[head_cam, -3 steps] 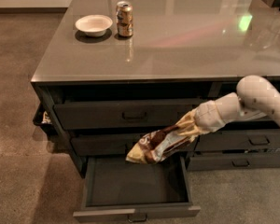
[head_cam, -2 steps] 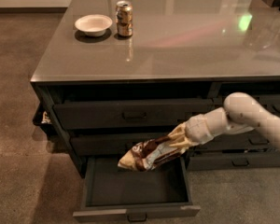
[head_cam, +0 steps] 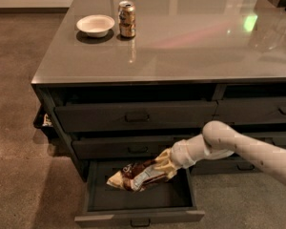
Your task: Place brown chip bag into bottom drawer
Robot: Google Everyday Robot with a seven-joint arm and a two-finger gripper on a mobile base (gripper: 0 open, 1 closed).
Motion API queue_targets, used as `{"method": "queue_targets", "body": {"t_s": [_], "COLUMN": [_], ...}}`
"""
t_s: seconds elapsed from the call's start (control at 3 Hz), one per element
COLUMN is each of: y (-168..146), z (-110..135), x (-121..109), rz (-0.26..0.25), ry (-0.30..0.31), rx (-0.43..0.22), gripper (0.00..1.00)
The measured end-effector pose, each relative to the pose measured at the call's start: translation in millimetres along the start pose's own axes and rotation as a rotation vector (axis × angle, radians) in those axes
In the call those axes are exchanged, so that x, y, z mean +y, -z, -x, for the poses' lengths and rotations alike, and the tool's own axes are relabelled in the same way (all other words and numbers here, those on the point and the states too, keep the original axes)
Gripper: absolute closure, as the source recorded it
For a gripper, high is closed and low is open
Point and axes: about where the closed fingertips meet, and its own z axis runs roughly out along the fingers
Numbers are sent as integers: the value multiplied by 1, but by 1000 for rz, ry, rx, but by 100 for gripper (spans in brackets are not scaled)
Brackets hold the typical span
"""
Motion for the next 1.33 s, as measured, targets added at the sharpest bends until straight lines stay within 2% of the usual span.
{"method": "queue_targets", "body": {"t_s": [0.33,0.67,1.33], "y": [-49,-99,-177], "z": [-26,-46,-52], "x": [15,26,29], "rz": [2,11,9], "ry": [-138,-235,-325], "rx": [8,-18,-124], "gripper": [100,100,100]}}
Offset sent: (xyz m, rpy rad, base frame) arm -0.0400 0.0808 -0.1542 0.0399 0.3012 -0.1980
